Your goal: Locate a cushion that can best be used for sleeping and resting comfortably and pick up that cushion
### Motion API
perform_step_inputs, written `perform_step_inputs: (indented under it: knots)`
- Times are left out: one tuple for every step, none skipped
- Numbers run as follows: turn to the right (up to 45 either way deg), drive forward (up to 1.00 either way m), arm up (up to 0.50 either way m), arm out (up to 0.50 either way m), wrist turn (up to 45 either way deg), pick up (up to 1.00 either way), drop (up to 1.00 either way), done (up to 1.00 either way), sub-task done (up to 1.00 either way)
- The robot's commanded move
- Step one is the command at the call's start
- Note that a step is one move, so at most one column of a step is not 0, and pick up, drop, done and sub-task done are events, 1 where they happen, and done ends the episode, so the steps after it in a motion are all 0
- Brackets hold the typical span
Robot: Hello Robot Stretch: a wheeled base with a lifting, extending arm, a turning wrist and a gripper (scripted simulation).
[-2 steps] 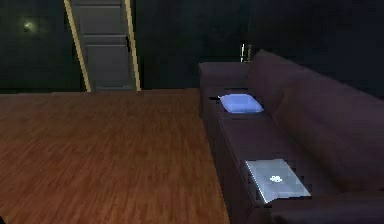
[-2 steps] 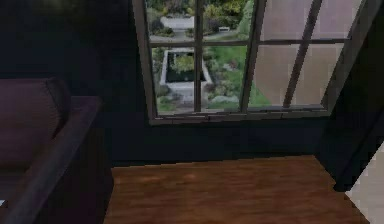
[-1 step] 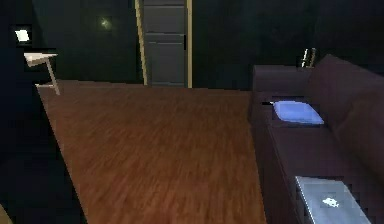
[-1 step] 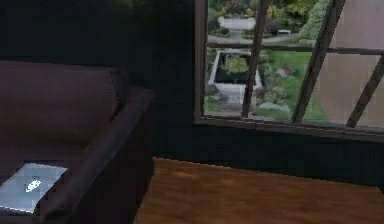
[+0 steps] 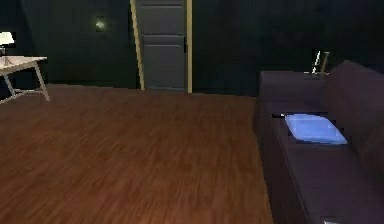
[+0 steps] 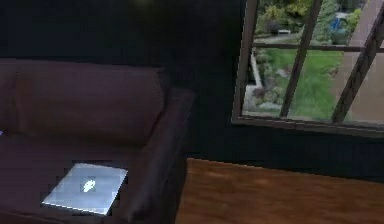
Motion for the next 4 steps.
perform_step_inputs:
  knots:
    - [6.0,0.0,0.0,0.0,0.0,0.0,0.0,0.0,0.0]
    - [0.0,0.9,0.0,0.0,0.0,0.0,0.0,0.0,0.0]
    - [-36.0,0.0,0.0,0.0,0.0,0.0,0.0,0.0,0.0]
    - [0.0,0.0,0.5,0.0,0.0,0.0,0.0,0.0,0.0]
